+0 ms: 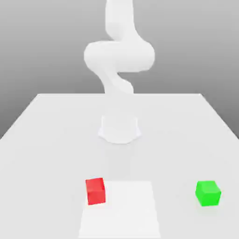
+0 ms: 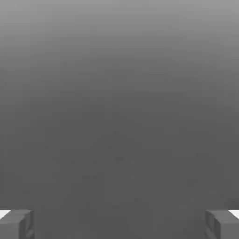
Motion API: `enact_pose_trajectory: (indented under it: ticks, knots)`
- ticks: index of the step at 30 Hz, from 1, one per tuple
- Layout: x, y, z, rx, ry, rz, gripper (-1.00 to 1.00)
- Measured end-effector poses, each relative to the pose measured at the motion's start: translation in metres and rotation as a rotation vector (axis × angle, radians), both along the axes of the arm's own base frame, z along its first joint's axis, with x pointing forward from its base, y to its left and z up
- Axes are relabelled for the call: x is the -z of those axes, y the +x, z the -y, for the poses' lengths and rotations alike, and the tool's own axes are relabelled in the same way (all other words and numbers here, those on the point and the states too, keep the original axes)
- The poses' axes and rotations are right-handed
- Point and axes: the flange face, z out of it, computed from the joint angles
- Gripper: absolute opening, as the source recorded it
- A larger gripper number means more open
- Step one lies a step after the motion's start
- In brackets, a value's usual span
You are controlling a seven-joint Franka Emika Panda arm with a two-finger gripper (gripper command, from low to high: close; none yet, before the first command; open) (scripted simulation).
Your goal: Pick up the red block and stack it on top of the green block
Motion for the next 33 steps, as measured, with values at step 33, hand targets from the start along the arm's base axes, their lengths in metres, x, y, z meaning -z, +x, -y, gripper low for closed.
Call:
enact_pose_trajectory:
  ticks: [33]
  knots:
    - [0.483, 0.001, 0.073, 1.163, 0.507, -0.582, 0.00]
